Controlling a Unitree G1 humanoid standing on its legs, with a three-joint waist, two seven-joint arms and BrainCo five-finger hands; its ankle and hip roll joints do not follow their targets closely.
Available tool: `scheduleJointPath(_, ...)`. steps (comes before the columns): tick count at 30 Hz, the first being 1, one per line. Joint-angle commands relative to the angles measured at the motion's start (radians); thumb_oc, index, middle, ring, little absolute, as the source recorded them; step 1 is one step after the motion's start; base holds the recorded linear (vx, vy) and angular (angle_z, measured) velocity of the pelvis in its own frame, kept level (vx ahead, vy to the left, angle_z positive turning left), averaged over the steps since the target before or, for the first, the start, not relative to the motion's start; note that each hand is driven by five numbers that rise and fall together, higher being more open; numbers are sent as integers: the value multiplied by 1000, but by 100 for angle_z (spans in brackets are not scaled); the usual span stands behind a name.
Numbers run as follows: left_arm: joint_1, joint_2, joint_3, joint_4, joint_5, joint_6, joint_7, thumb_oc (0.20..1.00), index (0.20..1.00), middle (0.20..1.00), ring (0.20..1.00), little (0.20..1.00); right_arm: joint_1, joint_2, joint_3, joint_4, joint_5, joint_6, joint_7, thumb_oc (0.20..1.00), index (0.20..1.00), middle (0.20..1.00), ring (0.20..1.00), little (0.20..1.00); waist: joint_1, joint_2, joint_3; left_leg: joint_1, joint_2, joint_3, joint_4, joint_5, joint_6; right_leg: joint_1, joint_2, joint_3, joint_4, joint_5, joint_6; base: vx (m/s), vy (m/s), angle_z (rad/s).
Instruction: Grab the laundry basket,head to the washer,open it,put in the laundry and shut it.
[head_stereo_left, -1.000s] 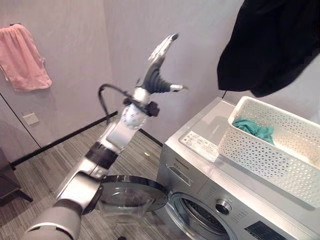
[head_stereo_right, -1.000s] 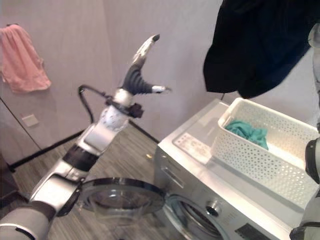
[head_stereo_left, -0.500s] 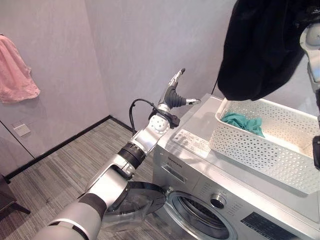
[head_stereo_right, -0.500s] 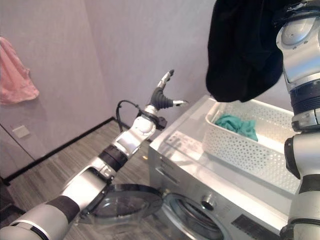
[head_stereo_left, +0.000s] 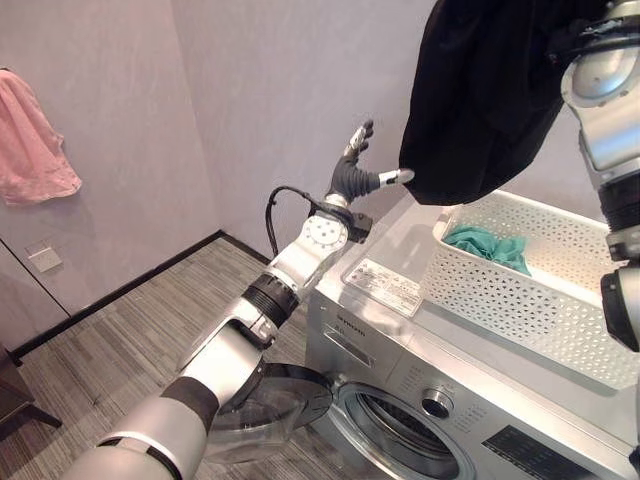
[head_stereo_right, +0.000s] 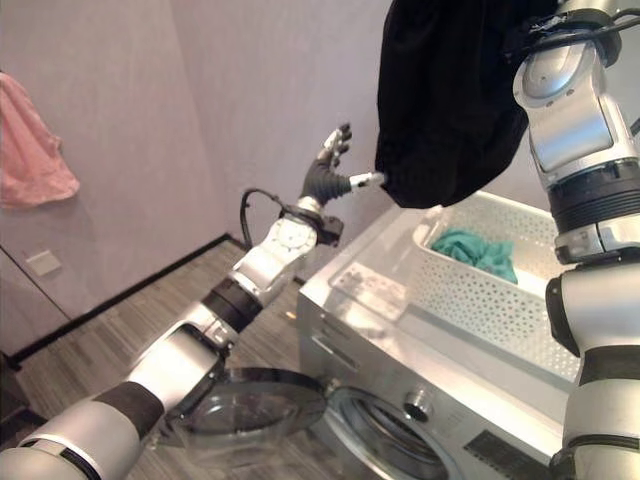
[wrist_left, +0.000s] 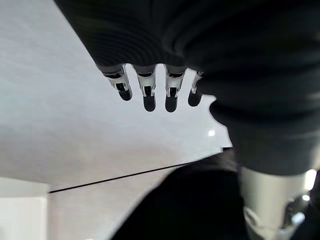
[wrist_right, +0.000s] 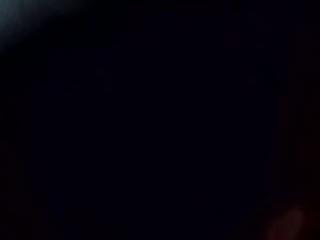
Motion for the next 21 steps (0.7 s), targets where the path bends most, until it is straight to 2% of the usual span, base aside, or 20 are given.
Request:
scheduleJointPath(1, -171, 9, -55, 24, -62, -75, 6, 1000, 1000, 1000, 1000, 1000, -82, -76, -9, -16, -19, -20, -4, 200, 200, 200, 200, 200, 35, -17, -10, 90, 3, 0, 36, -197, 68, -12, -94, 11, 60, -129, 35, 0, 0, 0)
scheduleJointPath(9, -226, -36, -92, 67, -90, -61, -4, 1000, 1000, 1000, 1000, 1000, -71, -47, -10, -30, 11, -32, 8, 200, 200, 200, 200, 200, 31, -12, -10, 90, 3, 2, 31, -193, 67, -10, -93, 11, 56, -126, 35, 0, 0, 0)
scheduleJointPath(21, -274, -55, -115, 117, -162, -35, -4, 1000, 1000, 1000, 1000, 1000, 15, 112, 3, -182, 71, -64, 79, 200, 200, 200, 200, 200, 21, 0, -8, 103, -2, 26, 29, -192, 71, -13, -96, 28, 51, -119, 36, 0, 1, 0)
